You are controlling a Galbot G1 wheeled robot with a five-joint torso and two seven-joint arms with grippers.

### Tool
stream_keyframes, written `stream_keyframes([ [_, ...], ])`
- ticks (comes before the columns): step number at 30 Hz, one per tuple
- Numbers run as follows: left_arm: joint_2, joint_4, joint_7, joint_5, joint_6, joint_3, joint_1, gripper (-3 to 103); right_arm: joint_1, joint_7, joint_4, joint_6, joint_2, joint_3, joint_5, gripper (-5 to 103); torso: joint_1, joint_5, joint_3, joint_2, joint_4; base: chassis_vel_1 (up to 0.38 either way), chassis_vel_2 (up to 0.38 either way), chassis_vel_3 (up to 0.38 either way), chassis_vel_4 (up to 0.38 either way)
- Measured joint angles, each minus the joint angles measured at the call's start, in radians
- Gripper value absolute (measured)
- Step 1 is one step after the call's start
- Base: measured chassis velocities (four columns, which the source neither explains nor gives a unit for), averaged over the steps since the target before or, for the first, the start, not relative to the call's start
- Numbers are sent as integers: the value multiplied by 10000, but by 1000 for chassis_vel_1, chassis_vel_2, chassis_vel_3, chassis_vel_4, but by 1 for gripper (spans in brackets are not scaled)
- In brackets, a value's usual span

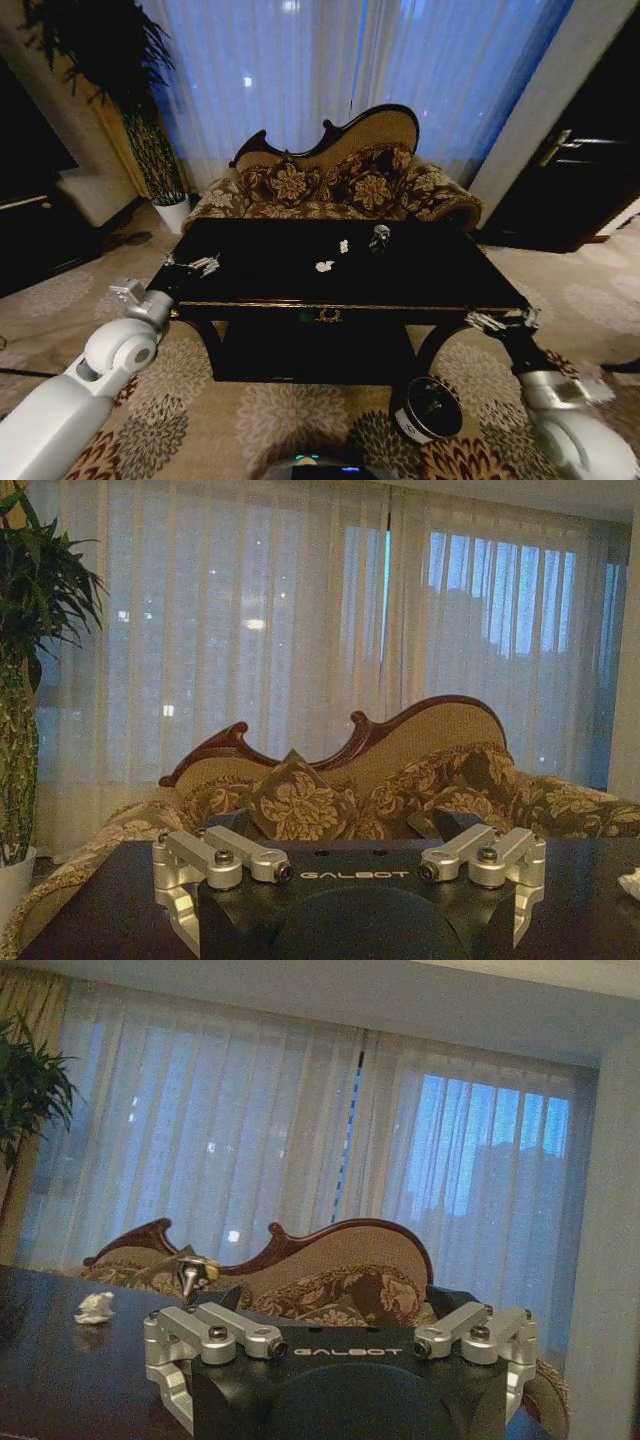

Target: Move to the front of the table and place the trash on the table into the trash bin.

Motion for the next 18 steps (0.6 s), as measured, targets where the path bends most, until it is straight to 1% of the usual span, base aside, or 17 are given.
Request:
stream_keyframes([
  [10,-2,238,215,179,-70,512,-212,100,154,252,829,-700,-151,-508,-81,100,0,-1,0,0,-1,0,0,0,0],
  [14,74,263,354,135,-135,554,-279,100,360,323,932,-903,-180,-674,-165,100,-1,0,-1,0,-2,0,0,0,0],
  [18,83,109,383,30,-168,365,-126,100,569,361,948,-1028,-353,-859,-169,100,0,0,-1,0,-1,0,0,0,0],
])
